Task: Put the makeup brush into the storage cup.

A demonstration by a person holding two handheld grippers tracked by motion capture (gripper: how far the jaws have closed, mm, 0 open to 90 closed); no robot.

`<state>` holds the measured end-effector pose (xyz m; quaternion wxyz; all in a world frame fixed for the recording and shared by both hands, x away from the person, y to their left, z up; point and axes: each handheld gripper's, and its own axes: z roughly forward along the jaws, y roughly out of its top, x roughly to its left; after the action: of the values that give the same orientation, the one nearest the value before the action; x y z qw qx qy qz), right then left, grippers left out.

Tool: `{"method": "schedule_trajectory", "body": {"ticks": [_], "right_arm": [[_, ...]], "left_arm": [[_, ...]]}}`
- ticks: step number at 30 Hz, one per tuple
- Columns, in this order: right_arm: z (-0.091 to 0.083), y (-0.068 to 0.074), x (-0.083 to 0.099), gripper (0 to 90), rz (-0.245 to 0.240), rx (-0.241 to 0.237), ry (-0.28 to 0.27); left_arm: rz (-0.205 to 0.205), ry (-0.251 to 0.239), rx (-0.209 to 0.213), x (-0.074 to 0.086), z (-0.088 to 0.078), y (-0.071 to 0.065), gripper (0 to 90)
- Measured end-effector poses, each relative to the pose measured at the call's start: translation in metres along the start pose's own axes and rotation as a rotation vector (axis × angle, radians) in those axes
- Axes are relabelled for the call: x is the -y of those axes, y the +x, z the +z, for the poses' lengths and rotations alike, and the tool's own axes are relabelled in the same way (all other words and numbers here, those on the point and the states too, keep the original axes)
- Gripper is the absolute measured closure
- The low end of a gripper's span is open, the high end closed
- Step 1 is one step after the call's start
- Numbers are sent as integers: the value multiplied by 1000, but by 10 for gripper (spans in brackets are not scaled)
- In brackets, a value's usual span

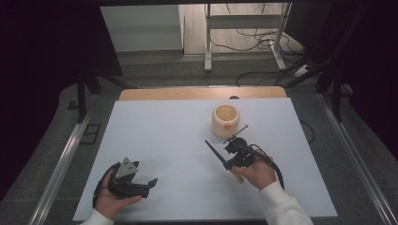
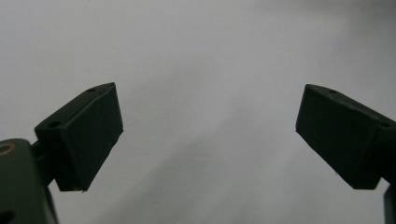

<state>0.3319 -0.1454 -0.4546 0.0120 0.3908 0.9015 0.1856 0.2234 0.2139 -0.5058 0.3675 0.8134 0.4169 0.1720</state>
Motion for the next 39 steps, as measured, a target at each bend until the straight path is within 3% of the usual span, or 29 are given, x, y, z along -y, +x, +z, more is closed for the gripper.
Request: {"method": "schedule_trajectory", "body": {"ticks": [5,21,26,39], "right_arm": [[-2,1,0,787,-13,5,0],[-3,6,-2,787,-132,-20,21],[-4,7,-1,787,-149,-21,31],[-2,14,-4,786,-220,-18,45]], "left_arm": [[9,3,4,-1,1,-1,78],[12,12,4,-2,4,-4,79],[15,13,8,-3,5,-5,79],[50,11,-1,-7,4,-11,95]]}}
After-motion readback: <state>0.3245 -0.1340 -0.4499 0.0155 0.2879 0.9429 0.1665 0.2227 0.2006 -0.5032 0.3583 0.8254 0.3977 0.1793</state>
